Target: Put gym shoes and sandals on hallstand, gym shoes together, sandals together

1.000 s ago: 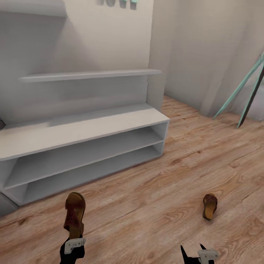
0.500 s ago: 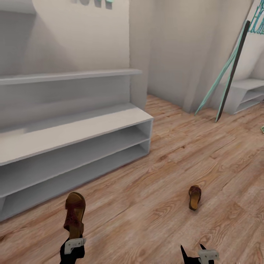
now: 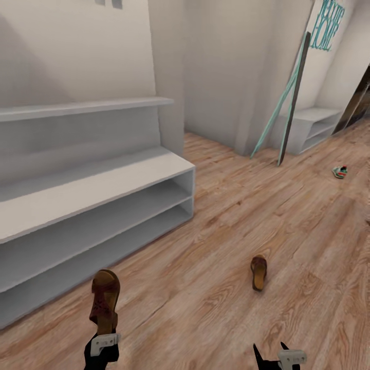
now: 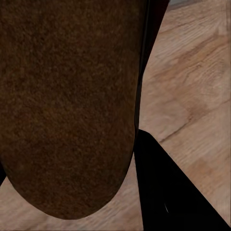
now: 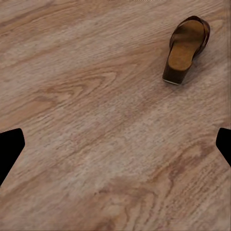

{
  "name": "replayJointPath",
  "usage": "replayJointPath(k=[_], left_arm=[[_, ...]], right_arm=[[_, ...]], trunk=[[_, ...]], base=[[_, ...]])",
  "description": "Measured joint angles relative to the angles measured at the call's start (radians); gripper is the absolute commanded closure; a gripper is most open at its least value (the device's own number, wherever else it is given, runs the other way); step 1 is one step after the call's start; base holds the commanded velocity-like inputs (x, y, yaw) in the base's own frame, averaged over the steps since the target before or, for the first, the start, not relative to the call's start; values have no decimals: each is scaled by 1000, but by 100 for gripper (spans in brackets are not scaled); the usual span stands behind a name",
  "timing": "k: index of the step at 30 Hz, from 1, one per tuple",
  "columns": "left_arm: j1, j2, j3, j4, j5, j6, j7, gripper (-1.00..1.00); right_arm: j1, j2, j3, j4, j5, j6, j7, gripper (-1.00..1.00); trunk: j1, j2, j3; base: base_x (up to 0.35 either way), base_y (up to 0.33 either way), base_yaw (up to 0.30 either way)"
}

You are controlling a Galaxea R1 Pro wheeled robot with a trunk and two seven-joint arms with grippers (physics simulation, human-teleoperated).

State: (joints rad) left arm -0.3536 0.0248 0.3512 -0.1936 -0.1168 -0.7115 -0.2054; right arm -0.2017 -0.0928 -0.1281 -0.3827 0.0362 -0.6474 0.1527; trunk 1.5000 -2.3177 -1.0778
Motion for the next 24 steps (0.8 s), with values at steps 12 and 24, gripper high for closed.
replayJointPath(k=[12,24], left_arm=[[0,0,0,0,0,0,1,100],[1,1,0,0,0,0,2,100]], right_arm=[[0,0,0,1,0,0,0,-100],[0,0,0,1,0,0,0,-100]], trunk=[[0,0,0],[0,0,0]], base=[[284,172,-268],[95,27,-268]])
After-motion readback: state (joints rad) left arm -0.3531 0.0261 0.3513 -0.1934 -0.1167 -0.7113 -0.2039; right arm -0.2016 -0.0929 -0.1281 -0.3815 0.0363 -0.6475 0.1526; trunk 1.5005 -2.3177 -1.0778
